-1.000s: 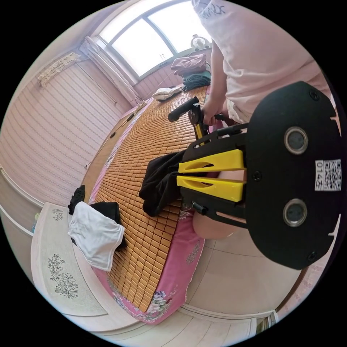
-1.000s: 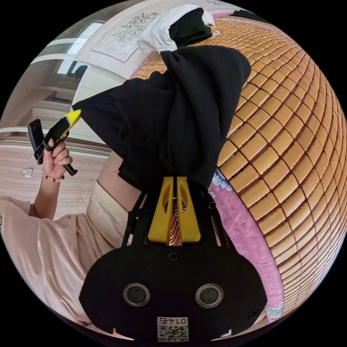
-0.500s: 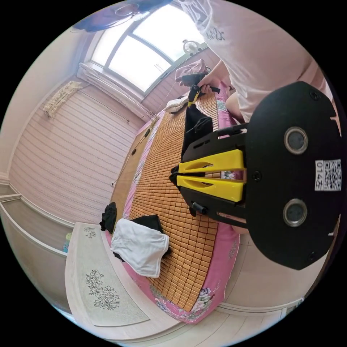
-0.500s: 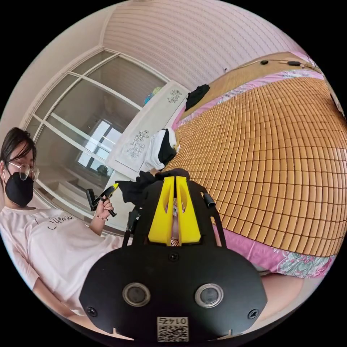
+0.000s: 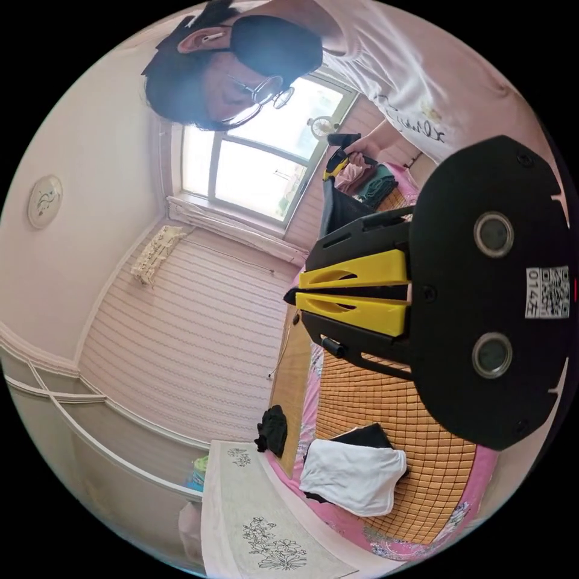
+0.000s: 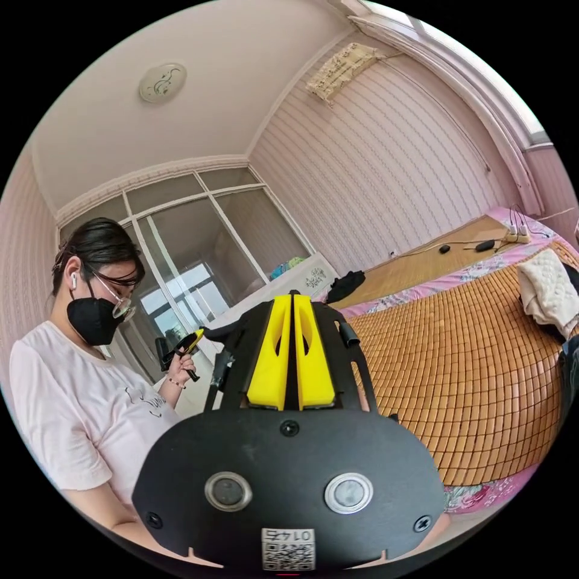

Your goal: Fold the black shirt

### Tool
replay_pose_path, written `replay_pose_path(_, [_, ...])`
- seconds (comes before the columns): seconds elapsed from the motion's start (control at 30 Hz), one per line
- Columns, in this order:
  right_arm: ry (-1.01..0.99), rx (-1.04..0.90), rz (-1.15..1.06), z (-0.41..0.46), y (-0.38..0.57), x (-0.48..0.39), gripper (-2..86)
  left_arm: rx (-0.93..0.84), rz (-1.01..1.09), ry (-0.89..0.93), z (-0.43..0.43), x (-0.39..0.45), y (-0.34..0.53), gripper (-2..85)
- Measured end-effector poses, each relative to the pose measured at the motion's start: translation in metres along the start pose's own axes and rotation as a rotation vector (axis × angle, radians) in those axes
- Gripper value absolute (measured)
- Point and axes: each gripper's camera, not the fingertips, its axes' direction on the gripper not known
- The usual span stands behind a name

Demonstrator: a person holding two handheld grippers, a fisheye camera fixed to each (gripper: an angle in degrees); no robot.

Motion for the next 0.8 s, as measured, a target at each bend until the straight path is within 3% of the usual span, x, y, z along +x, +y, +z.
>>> replay_pose_path(0.2, [-0.061,0.096,-0.272,-0.063,-0.076,-0.074,0.0,0.220,0.093,0.160,-0.039,0.036,-0.069,-1.0])
replay_pose_path(0.53, [-0.007,0.132,-0.637,-0.115,-0.209,-0.216,0.1,0.445,0.283,0.167,-0.084,0.088,-0.178,-1.0])
replay_pose_path(0.67, [0.091,0.029,-0.581,-0.086,-0.234,-0.199,0.1,0.389,0.265,0.125,-0.048,0.080,-0.192,-1.0])
replay_pose_path(0.8, [0.312,-0.295,-0.384,0.005,-0.238,-0.097,0.1,0.162,0.083,0.040,0.057,0.030,-0.183,-1.0])
